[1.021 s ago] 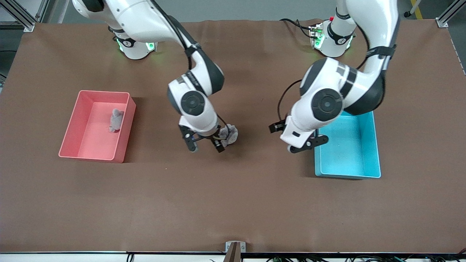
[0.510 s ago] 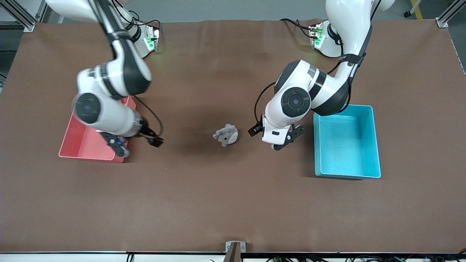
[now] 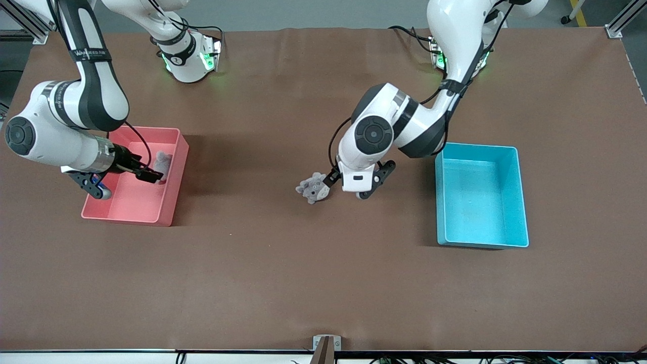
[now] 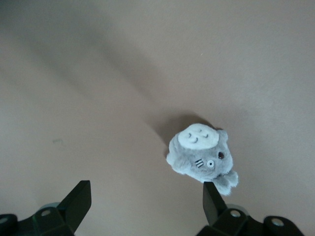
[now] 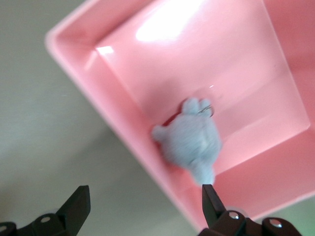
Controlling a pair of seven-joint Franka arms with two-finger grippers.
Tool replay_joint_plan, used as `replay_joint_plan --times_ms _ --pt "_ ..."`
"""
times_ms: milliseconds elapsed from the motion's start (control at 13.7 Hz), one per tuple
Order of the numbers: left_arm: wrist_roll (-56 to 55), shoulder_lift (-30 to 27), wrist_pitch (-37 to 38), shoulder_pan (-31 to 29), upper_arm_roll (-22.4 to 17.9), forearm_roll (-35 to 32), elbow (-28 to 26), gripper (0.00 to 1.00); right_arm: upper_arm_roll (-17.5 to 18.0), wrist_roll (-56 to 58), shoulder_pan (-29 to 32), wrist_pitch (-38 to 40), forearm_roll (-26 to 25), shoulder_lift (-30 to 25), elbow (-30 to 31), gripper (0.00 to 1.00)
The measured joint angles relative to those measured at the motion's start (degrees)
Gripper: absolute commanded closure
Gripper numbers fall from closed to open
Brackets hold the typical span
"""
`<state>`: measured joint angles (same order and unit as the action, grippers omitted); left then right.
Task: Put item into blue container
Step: 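Grasp the plush with the left gripper while the right gripper grasps another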
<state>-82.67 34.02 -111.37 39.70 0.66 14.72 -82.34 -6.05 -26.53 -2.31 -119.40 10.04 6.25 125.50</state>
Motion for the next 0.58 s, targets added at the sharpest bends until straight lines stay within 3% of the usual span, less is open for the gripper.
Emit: replay_joint_plan --times_ms 219,583 --pt "-5.4 0.4 -0.8 1.4 0.0 0.0 0.0 0.00 0.1 7.7 3.5 -4.7 4.5 -0.1 5.5 0.00" --pt "-17.8 4.8 -9.4 5.7 0.0 0.3 0.0 0.00 0.1 16.8 6.4 -9.0 11.4 1.6 9.7 0.00"
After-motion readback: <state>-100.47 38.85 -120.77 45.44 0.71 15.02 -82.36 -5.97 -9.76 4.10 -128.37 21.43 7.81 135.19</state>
